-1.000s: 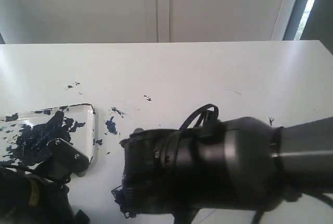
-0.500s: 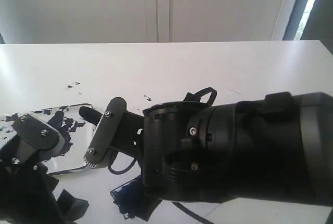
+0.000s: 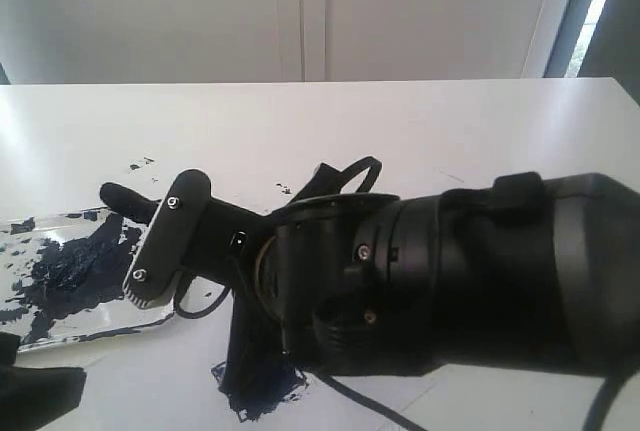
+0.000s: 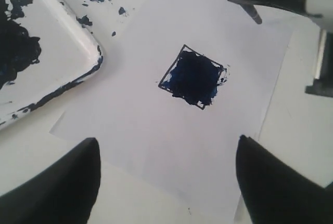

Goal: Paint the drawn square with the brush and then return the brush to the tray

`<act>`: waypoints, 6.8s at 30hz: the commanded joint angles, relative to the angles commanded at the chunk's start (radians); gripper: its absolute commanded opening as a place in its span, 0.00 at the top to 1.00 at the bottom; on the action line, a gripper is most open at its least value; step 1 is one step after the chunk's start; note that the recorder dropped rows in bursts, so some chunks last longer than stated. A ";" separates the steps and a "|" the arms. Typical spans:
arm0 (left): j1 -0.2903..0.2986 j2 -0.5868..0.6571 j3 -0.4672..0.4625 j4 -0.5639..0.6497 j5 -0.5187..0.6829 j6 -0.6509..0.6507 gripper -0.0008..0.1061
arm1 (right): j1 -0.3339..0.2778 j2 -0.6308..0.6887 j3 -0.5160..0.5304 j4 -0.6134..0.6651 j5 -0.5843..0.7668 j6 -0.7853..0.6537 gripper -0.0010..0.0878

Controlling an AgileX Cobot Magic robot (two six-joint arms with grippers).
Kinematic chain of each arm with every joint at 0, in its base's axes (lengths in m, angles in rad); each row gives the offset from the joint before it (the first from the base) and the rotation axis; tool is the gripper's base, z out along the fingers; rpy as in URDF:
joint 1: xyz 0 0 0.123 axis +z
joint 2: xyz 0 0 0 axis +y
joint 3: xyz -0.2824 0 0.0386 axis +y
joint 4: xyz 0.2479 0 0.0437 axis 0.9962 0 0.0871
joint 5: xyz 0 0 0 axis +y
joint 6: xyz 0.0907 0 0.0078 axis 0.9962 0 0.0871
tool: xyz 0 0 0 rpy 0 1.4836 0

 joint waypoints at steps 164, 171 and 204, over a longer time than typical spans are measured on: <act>0.000 -0.508 0.421 0.015 -0.360 0.073 0.29 | 0.138 -1.561 1.036 0.168 -0.217 0.382 0.99; 0.000 -0.508 0.421 0.015 -0.362 0.073 0.29 | 0.138 -1.666 1.036 0.171 -0.222 0.372 0.99; 0.000 -0.508 0.421 0.015 -0.362 0.073 0.29 | 0.137 -1.666 1.036 0.204 -0.491 0.063 0.99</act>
